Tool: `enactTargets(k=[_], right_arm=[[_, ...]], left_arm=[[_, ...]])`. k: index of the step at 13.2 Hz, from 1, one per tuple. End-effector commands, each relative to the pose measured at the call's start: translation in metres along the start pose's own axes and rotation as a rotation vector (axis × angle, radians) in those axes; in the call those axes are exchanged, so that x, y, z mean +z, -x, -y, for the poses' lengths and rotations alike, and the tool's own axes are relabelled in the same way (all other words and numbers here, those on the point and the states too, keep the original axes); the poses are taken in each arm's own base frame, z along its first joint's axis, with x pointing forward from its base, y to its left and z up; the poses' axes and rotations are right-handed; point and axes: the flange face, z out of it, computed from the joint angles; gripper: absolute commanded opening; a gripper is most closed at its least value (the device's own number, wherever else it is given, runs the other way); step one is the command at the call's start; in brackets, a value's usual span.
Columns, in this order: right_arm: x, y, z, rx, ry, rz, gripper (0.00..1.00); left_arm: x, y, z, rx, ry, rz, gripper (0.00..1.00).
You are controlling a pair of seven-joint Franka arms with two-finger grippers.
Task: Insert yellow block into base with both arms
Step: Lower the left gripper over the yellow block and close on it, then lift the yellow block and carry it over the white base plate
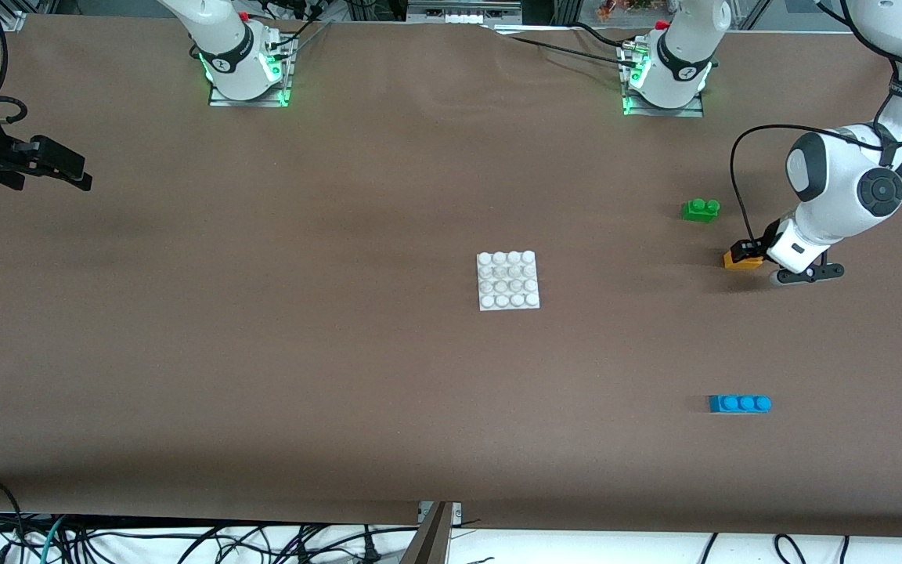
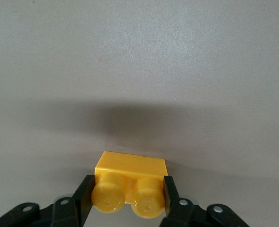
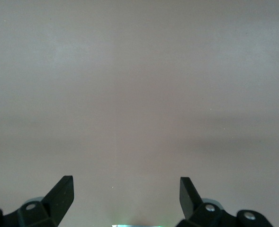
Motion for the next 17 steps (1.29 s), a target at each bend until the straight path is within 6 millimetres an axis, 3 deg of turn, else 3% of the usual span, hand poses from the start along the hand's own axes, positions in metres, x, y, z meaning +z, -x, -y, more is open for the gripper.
enactTargets(k=[1, 3, 5, 7, 10, 12, 14, 17], right_arm=[[-0.001, 0.002, -0.003, -0.001, 0.008, 0.008, 0.99], [-0.001, 0.002, -0.003, -0.001, 0.008, 0.008, 0.99], [-0.001, 0.002, -0.003, -0.001, 0.008, 0.008, 0.99], [-0.001, 0.002, -0.003, -0.001, 0.006, 0.008, 0.99], [-0.001, 0.002, -0.003, -0.001, 0.008, 0.008, 0.99], [-0.001, 0.002, -0.003, -0.001, 0.006, 0.008, 0.99], [-0.001, 0.002, -0.003, -0.001, 0.008, 0.008, 0.99], [-0.001, 0.002, -0.003, -0.002, 0.008, 0.008, 0.99]], left_arm=[[-0.005, 0.0, -0.002, 0.005, -0.013, -0.004, 0.39], [-0.024, -0.004, -0.006, 0.012, -0.017, 0.017, 0.36], [-0.059, -0.017, -0.02, 0.03, -0.017, 0.064, 0.36], [-0.11, -0.041, -0.037, 0.06, -0.023, 0.123, 0.35], [-0.172, -0.055, -0.066, 0.07, -0.034, 0.175, 0.35], [-0.217, -0.058, -0.1, 0.087, -0.041, 0.184, 0.35], [-0.254, -0.052, -0.146, 0.078, -0.054, 0.19, 0.35], [-0.278, -0.031, -0.218, 0.1, -0.064, 0.166, 0.35]])
